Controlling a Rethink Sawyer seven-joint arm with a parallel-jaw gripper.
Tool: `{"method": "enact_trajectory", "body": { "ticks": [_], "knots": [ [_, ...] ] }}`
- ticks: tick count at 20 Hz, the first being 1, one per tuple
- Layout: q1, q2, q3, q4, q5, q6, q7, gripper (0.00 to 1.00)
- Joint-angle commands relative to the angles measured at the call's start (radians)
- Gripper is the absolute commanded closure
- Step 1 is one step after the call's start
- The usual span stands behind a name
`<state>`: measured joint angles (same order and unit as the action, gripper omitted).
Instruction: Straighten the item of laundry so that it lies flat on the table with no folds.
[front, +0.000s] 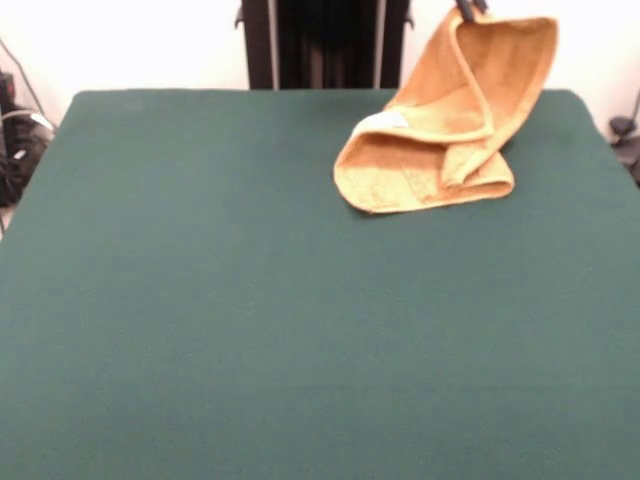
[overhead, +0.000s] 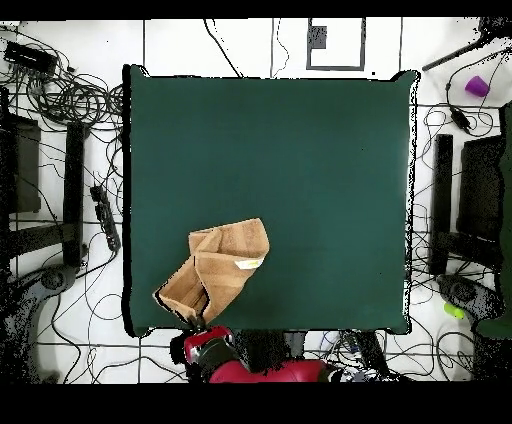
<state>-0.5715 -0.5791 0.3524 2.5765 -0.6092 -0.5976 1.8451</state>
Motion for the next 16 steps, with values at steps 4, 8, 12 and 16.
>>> {"method": "enact_trajectory", "body": {
  "ticks": [4,8,12,16],
  "knots": [
    [-0.039,0.081,0.019,-0.13,-0.035,0.134,0.125,1.0],
    [-0.046,0.12,-0.003,-0.158,-0.074,0.116,0.112,1.0],
    [-0.073,0.114,0.015,-0.167,-0.091,0.16,0.109,1.0],
    [-0.113,0.099,0.049,-0.163,-0.099,0.226,0.102,1.0]
  ]
}}
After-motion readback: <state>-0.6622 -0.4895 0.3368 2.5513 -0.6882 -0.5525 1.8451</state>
